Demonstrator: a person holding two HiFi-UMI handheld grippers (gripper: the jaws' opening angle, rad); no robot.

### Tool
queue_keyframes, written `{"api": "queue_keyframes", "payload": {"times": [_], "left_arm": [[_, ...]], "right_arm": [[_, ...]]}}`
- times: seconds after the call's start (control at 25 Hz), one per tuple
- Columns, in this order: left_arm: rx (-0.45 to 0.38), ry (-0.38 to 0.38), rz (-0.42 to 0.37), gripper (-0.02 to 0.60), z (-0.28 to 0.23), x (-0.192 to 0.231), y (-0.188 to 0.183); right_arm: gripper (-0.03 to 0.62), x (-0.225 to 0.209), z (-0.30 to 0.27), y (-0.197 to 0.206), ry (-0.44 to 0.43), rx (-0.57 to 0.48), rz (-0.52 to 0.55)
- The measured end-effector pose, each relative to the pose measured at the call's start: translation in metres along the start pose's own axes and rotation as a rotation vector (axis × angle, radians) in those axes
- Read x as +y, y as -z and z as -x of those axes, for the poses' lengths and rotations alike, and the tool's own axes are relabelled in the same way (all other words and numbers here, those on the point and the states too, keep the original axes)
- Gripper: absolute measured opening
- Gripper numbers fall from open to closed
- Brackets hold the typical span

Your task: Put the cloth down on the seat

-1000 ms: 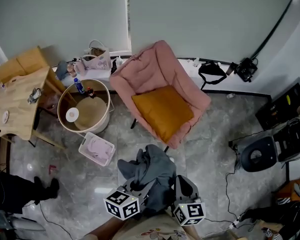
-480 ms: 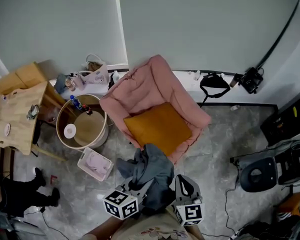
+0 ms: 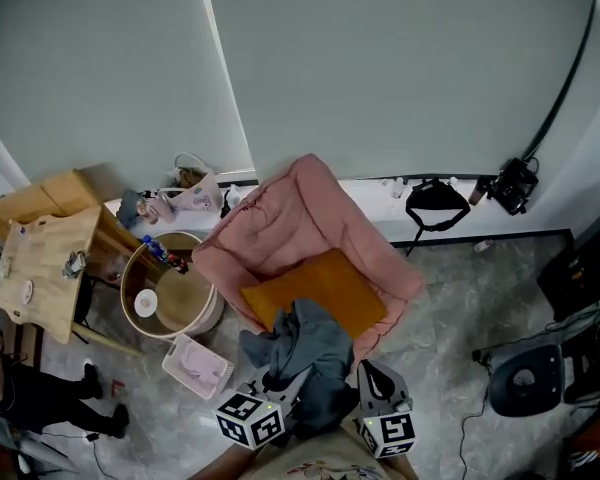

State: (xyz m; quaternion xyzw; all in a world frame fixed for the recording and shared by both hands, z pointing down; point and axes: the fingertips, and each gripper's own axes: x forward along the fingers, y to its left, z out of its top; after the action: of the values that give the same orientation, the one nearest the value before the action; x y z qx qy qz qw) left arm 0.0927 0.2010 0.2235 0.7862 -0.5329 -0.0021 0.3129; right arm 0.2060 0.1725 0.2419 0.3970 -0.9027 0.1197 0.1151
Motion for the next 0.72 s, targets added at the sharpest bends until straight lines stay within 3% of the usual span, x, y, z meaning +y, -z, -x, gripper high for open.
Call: {"api": "queue_keyframes", "payload": {"times": [0.4,0.72], "left_arm": [[-0.055,-0.099,0.017,0.089,-0.021,0.02,-0.029],[-0.012,-0.105,0.014,0.089,-0.039,0.063,-0.058]], "right_arm": [[0.018,-0.029,-0.056,-0.005,-0.042,0.033,-0.089],[0.018,-0.03,-0.082,-0.024,-0.023,0.021,-0.115]]}}
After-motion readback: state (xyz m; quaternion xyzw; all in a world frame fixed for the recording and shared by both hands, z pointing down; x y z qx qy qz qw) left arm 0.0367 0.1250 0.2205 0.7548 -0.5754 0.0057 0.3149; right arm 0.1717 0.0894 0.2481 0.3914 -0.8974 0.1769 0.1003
